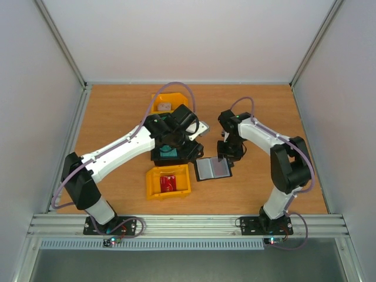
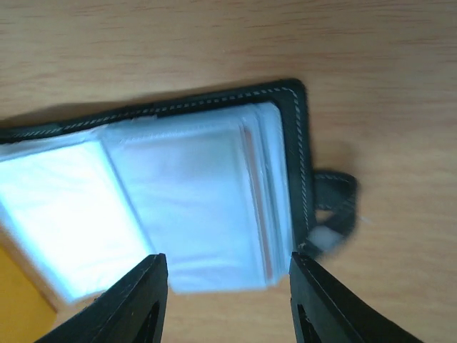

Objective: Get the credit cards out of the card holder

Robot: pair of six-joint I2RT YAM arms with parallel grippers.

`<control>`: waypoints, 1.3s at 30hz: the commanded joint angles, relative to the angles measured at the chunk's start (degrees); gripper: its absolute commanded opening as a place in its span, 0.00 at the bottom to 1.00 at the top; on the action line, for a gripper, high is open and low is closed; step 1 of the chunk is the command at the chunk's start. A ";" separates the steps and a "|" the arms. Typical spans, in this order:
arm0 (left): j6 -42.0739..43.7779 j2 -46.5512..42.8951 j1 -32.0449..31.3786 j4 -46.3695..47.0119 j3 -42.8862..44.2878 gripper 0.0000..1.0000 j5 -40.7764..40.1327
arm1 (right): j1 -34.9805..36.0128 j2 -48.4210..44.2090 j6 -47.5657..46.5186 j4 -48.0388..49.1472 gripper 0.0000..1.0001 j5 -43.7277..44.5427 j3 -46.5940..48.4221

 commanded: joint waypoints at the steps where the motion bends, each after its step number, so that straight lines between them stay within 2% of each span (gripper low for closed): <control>1: -3.99 -1.96 0.94 1.11 -0.86 0.66 -0.16 | -2.41 -5.60 -3.42 -7.42 0.48 4.29 2.33; 2: -3.78 -2.20 1.28 1.27 -1.07 0.67 -0.32 | -2.84 -6.17 -3.44 -7.94 0.49 4.85 1.78; 5: -2.81 -3.22 1.96 0.99 -1.61 0.68 -0.87 | -3.94 -6.61 -3.13 -7.28 0.60 5.89 -0.27; 8: -2.38 -4.05 2.42 0.97 -2.60 0.69 -0.91 | -4.25 -3.70 -4.30 -5.87 0.67 5.64 -0.19; 18: -2.40 -5.09 2.68 1.84 -4.30 0.70 0.34 | -5.16 4.46 -6.00 1.08 0.69 -1.09 -0.19; 21: -2.71 -5.12 2.67 2.08 -4.04 0.70 0.58 | -5.51 6.28 -6.44 2.49 0.64 -1.68 -0.62; 25: -4.97 -4.94 2.64 2.76 -3.42 0.70 1.58 | -7.47 6.06 -5.28 3.23 0.44 -2.63 -2.36; 27: -6.13 -4.65 2.61 3.42 -3.69 0.70 3.03 | -8.93 4.82 -4.57 4.18 0.39 -2.85 -4.11; 30: -7.96 -4.60 2.61 6.56 -5.63 0.72 5.72 | -10.47 3.59 -4.87 4.57 0.37 -3.38 -5.71; 34: -13.55 -4.15 2.56 13.38 -7.94 0.76 7.18 | -10.78 2.97 -5.87 1.98 0.39 -0.45 -6.07; 37: -18.98 -1.52 2.15 15.50 -6.94 0.78 7.37 | -12.70 1.06 -5.10 1.60 0.31 2.61 -7.56; 39: -21.93 1.31 1.79 15.49 -5.31 0.80 7.57 | -14.64 -0.89 -4.38 1.69 0.29 3.59 -8.96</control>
